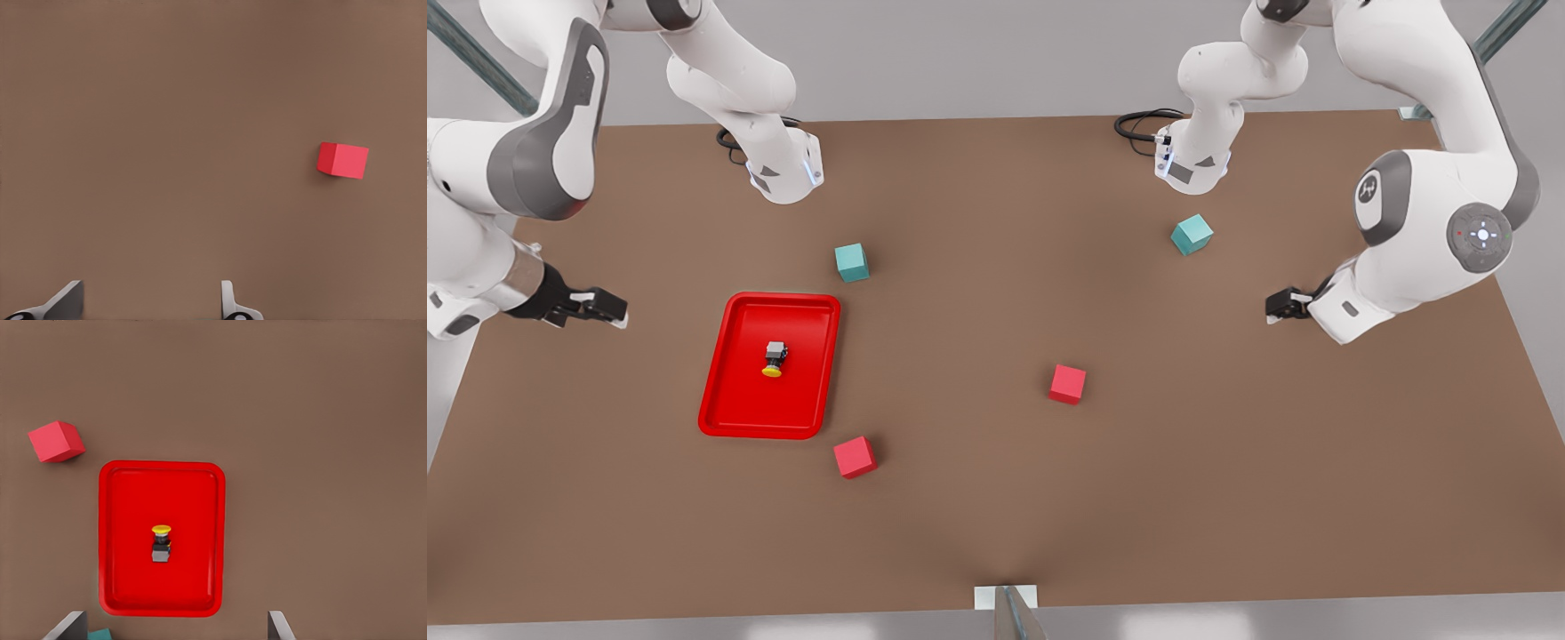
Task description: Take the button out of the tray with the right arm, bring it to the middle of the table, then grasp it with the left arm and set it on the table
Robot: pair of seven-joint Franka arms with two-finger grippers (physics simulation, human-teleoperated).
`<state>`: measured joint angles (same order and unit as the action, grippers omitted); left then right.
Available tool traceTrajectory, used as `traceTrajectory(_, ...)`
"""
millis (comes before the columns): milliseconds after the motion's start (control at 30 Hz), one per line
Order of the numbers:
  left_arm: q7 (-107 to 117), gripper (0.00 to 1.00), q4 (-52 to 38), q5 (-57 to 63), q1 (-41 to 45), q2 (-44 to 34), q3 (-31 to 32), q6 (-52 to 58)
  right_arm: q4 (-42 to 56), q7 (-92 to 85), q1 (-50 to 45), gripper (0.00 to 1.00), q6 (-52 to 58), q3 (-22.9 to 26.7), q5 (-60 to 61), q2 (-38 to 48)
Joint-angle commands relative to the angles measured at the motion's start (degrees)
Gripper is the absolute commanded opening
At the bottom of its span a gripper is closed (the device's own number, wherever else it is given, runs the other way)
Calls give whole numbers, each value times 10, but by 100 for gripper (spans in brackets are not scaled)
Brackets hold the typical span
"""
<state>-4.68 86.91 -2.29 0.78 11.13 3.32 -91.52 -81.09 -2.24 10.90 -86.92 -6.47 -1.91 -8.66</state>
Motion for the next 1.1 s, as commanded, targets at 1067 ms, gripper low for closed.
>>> traceTrajectory(1067,60,100,-8,54,57,50,2,-17,-402,129,69,100,-438,-154,4,-84)
